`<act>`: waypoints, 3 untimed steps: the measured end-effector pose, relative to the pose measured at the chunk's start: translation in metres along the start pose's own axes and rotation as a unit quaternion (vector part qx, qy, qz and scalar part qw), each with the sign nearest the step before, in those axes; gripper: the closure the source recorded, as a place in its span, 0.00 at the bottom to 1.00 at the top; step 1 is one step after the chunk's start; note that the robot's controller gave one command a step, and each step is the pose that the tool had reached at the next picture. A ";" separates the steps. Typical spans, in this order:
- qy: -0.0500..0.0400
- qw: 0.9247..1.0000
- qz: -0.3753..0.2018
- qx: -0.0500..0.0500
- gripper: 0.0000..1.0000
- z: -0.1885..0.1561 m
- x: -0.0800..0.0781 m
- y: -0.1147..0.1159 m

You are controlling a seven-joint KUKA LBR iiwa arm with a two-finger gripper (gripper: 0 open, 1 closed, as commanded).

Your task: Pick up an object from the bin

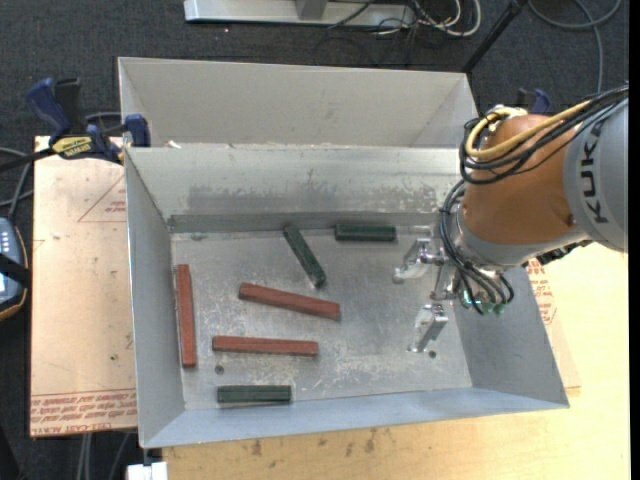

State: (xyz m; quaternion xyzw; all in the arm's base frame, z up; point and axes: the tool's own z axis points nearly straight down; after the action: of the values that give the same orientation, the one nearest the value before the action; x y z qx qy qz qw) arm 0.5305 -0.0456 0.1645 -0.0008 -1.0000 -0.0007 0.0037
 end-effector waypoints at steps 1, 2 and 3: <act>-0.004 1.000 -0.001 0.000 0.00 -0.004 -0.002 0.000; -0.006 1.000 -0.003 0.001 0.00 0.014 -0.040 0.053; -0.006 1.000 -0.028 -0.001 0.00 0.067 -0.003 0.054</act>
Offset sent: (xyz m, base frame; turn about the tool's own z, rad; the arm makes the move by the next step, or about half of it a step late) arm 0.0596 0.0874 -0.0268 -0.0165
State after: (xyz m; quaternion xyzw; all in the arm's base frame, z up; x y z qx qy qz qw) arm 0.5334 0.0083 0.0971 0.0274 -0.9996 -0.0015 -0.0027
